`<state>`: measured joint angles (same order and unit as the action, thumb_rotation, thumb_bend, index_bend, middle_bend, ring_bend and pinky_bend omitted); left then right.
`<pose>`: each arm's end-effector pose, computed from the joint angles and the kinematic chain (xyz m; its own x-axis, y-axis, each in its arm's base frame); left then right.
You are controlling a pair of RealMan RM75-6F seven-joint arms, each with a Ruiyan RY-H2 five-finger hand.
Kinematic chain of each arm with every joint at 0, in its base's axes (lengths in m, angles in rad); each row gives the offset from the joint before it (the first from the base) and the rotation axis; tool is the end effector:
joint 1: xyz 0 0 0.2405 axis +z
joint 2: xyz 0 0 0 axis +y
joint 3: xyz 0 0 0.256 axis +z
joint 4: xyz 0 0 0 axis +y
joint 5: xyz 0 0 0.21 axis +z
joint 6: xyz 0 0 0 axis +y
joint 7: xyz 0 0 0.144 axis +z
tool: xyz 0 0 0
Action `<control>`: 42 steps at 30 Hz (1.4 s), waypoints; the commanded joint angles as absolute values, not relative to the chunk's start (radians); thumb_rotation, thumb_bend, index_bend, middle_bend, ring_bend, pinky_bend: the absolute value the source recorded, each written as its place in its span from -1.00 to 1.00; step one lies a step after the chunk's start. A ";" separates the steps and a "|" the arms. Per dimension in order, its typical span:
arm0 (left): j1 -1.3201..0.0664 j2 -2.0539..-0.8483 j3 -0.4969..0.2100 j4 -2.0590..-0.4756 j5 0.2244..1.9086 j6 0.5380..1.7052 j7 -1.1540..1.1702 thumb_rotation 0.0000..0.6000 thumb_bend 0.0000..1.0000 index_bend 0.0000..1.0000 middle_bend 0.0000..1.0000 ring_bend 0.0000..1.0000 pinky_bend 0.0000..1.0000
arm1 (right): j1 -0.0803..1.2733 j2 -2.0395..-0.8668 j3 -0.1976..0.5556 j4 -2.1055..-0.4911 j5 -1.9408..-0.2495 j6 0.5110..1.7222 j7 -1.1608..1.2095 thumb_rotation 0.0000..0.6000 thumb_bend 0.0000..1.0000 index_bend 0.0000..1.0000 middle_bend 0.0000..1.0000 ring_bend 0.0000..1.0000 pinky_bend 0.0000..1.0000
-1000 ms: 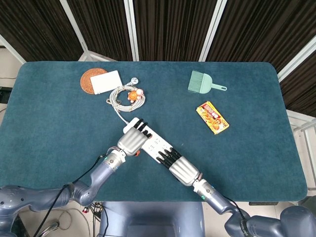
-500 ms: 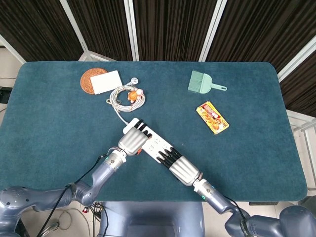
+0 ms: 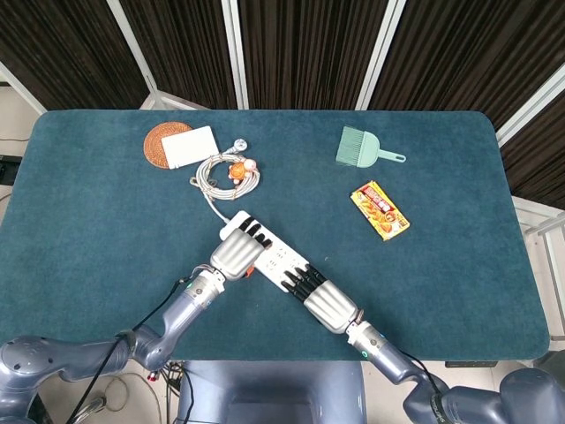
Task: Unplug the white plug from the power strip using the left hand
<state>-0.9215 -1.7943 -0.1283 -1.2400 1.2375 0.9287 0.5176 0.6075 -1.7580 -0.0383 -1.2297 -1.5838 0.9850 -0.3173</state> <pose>-0.0816 0.3429 -0.0910 0.6723 0.0677 0.7372 0.5974 -0.6376 -0.4864 -0.1786 -0.2574 -0.0979 0.6727 -0.1964 0.7134 -0.6174 -0.6804 0.3948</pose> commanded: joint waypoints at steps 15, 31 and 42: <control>-0.906 -1.716 -0.123 -1.335 1.277 0.950 0.512 1.00 -0.27 0.15 0.15 -0.57 -0.66 | 0.604 -1.793 -0.059 -1.220 -1.593 0.976 -0.325 1.00 0.56 -0.84 -0.86 -0.84 -0.78; -0.879 -1.609 -0.191 -1.463 1.275 1.040 0.516 1.00 -0.28 0.11 0.11 -0.57 -0.66 | 0.597 -1.756 -0.017 -1.284 -1.633 1.090 -0.324 1.00 0.56 -0.90 -0.86 -0.88 -0.81; -0.757 -1.512 -0.105 -1.496 1.241 1.093 0.500 1.00 -0.29 0.02 0.03 -0.57 -0.68 | 0.543 -1.573 0.074 -1.451 -1.616 1.260 -0.329 1.00 0.56 -0.94 -0.86 -0.90 -0.85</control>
<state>-0.7705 -1.5196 -0.1179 -1.4996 1.2497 1.0872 0.5067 0.5609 -1.6106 0.0571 -1.4178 -1.6246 1.2319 -0.3257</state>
